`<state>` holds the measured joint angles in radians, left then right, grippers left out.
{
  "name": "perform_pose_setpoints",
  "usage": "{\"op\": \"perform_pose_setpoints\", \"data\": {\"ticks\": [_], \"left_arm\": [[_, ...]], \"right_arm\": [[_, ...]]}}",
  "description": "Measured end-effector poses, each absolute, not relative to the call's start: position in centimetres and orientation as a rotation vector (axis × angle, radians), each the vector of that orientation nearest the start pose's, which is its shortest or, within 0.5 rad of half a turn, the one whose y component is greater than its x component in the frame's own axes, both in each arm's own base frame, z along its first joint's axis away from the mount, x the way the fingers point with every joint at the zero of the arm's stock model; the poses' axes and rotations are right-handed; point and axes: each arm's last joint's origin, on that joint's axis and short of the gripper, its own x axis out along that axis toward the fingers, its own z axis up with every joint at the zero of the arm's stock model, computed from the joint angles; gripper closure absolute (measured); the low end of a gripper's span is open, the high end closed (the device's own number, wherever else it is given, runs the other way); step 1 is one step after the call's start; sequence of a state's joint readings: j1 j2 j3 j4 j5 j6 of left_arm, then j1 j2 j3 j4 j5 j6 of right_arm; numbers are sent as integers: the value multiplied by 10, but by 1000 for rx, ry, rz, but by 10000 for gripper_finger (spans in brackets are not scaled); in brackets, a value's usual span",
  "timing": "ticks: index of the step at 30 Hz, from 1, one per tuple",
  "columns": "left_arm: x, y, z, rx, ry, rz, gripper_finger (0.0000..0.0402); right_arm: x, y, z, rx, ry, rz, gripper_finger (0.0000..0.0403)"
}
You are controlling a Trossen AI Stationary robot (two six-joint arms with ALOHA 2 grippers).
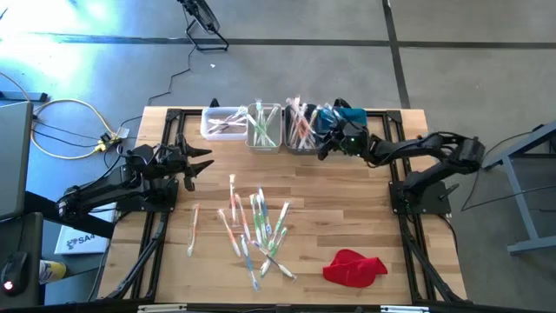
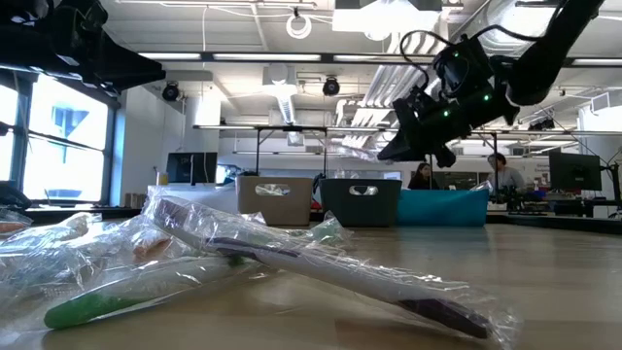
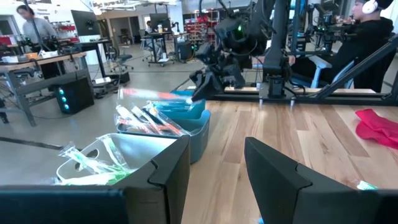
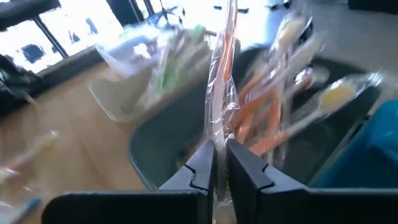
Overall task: Pick & Place Toothbrushes
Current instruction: Put the orange toothbrush into the dark green bin
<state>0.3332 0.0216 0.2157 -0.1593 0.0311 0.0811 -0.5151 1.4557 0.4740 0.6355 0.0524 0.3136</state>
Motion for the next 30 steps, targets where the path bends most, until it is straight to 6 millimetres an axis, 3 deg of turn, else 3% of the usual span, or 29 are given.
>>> {"op": "perform_pose_setpoints", "data": {"ticks": [6, 30], "left_arm": [[77, 26, 219, 87, -21, 303, 252], [77, 26, 218, 107, -12, 300, 252]], "right_arm": [[235, -139, 153, 340, 245, -692, 380], [230, -138, 141, 365, 373, -675, 378]]}}
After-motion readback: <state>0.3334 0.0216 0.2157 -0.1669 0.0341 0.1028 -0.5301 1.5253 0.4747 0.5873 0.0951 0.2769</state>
